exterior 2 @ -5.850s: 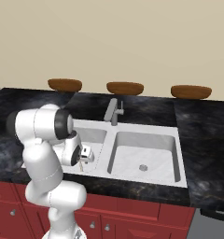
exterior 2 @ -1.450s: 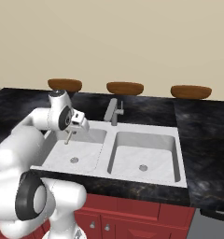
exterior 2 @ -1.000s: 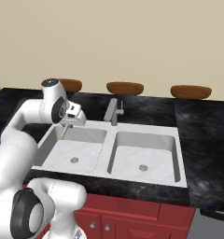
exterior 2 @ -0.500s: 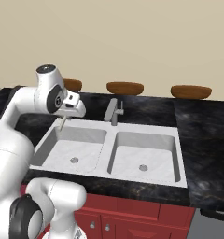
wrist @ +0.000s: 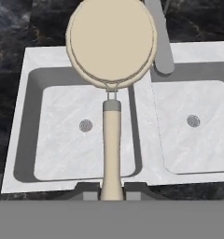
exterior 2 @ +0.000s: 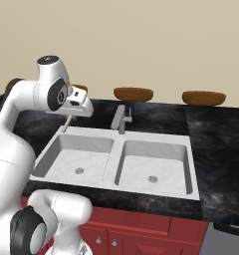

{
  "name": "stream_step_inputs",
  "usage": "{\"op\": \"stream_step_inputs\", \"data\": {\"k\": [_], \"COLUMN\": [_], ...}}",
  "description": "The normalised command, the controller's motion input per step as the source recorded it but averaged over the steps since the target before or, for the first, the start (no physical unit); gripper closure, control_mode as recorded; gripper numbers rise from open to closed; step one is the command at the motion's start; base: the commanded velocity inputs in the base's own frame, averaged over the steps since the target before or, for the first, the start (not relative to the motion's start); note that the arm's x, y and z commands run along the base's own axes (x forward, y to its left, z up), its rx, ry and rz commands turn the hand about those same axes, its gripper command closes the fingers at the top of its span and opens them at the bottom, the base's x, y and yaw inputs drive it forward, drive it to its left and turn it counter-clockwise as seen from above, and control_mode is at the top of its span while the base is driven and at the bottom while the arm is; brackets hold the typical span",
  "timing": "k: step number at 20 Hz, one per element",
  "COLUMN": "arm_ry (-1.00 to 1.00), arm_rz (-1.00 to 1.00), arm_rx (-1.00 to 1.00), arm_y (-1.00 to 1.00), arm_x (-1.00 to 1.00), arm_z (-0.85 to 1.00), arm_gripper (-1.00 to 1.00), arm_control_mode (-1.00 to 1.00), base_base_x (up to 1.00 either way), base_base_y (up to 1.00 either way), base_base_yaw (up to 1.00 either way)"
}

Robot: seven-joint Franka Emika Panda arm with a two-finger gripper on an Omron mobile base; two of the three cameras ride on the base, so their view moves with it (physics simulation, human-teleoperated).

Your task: Pick up the bar soap and dish brush from the sink, and place them back in the cabinet, and close the cabinet door.

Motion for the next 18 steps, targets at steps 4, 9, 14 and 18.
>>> {"op": "stream_step_inputs", "data": {"k": [4,9,14,18], "arm_ry": [-0.04,-0.02,-0.01,0.0], "arm_rz": [0.0,0.0,0.0,0.0], "arm_rx": [0.0,0.0,0.0,0.0], "arm_y": [-0.21,-0.16,-0.05,0.0], "arm_x": [-0.45,-0.42,-0.4,-0.42], "arm_z": [0.19,0.14,0.19,0.1], "arm_gripper": [1.0,1.0,1.0,1.0], "arm_control_mode": [-1.0,-1.0,-1.0,-1.0], "base_base_x": [0.0,0.0,0.0,0.0], "base_base_y": [0.0,0.0,0.0,0.0], "base_base_yaw": [0.0,0.0,0.0,0.0]}}
